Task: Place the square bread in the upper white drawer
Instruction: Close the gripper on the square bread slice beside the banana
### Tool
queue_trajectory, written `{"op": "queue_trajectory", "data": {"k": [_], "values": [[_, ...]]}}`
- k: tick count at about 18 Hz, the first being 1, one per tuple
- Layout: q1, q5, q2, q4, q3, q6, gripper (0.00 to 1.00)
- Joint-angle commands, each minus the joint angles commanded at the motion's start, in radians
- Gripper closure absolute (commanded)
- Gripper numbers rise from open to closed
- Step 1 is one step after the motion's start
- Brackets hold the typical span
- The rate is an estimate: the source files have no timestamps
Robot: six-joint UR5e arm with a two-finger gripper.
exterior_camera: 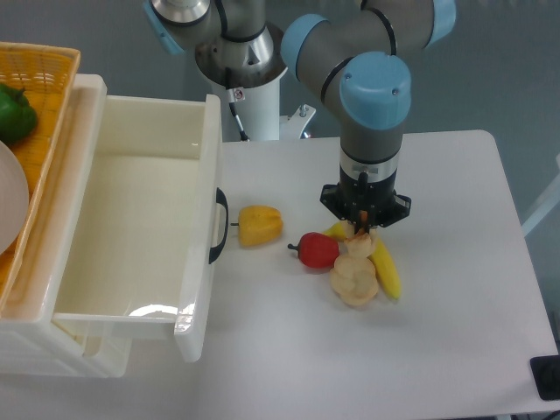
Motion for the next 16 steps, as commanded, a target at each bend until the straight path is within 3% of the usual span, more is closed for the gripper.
{"op": "queue_trajectory", "data": {"k": [14,16], "values": [[0.003,0.005,0.002,-0.014,0.005,-0.003,1.0],[0.003,0.002,0.032,-0.017,0.012,-0.011,1.0]]}}
